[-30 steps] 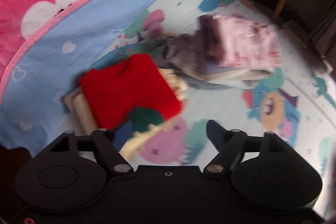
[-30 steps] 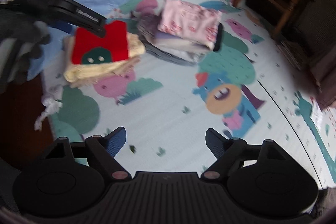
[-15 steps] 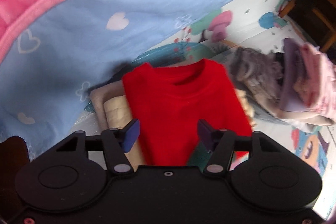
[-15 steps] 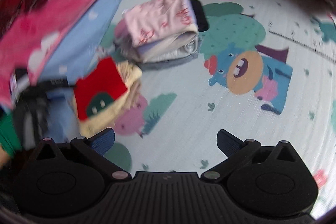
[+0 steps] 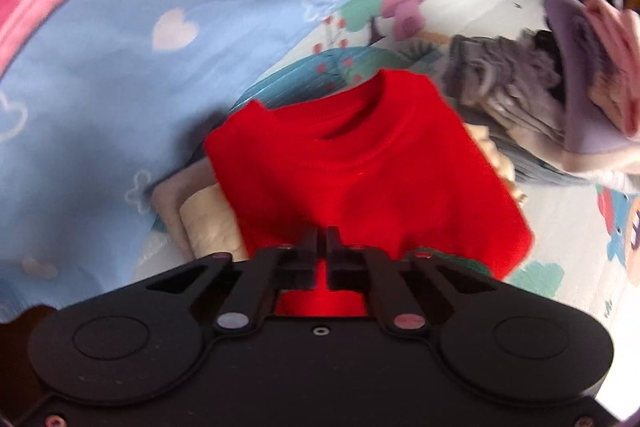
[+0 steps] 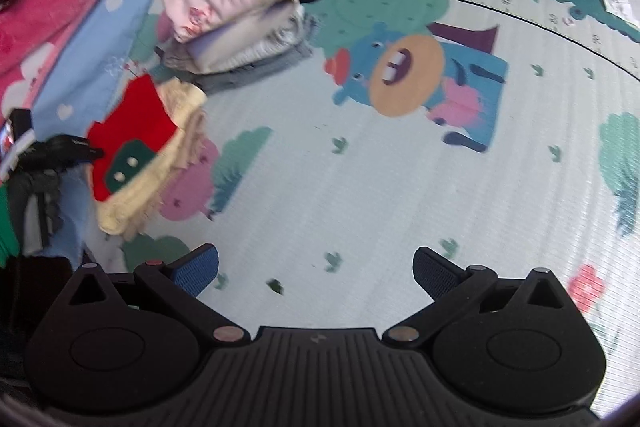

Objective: Fold clothes
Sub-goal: 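Close the left gripper on the red sweater and lift it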

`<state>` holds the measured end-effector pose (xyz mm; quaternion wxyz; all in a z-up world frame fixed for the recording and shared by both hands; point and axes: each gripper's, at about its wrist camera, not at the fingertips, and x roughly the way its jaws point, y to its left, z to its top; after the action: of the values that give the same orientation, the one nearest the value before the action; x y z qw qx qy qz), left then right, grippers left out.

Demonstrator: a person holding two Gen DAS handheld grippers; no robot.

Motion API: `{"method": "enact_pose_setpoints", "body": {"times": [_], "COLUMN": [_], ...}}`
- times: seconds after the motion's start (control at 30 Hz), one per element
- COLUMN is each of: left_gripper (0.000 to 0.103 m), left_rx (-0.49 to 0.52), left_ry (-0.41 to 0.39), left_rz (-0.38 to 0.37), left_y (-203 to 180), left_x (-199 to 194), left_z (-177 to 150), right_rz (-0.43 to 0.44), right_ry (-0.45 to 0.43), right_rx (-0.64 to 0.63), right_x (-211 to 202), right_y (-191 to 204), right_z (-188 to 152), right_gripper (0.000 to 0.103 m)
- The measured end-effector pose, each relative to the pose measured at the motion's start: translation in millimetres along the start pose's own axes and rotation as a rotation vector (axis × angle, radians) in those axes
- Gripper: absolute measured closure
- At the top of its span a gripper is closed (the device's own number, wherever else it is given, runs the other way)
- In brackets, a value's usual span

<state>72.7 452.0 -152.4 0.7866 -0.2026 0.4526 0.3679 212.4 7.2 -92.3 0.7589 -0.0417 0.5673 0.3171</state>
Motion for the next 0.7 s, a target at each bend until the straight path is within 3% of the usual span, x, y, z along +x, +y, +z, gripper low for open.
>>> {"method": "enact_pose_setpoints", "body": {"times": [0.13, 0.27, 0.4, 0.6, 0.67, 0.7], "left_gripper": [0.103, 0.103, 0.103, 0.103, 0.103, 0.103], "left_rx": [0.067, 0.169, 0.230, 0.275, 0.348, 0.371], "left_ry": [-0.082, -0.170, -0.286, -0.455, -0.531, -0.525], "left_rz": [-0.152, -0.325, -0.485, -0.751, -0.806, -0.815], "left_y": [-24, -65, -98, -116, -123, -129], "left_x": [-38, -101, -184, -318, -357, -360], "left_z": [5, 7, -1, -22, -37, -43], "right_rz": [-0.028, -0.052, -0.066, -0.083, -0.081, -0.082], "right_ry": [-0.029, -0.075, -0.137, -0.220, -0.245, -0.261], "right_rx": [0.005, 0.019, 0.039, 0.108, 0.137, 0.146], "right_x": [-18, -45, -82, -145, -167, -179], "right_y": [-11, -21, -33, -63, -74, -80], "right_z": [-1, 1, 1, -16, -25, -29], "right_gripper": [0.000, 0.000, 0.000, 0.000, 0.000, 0.000]}}
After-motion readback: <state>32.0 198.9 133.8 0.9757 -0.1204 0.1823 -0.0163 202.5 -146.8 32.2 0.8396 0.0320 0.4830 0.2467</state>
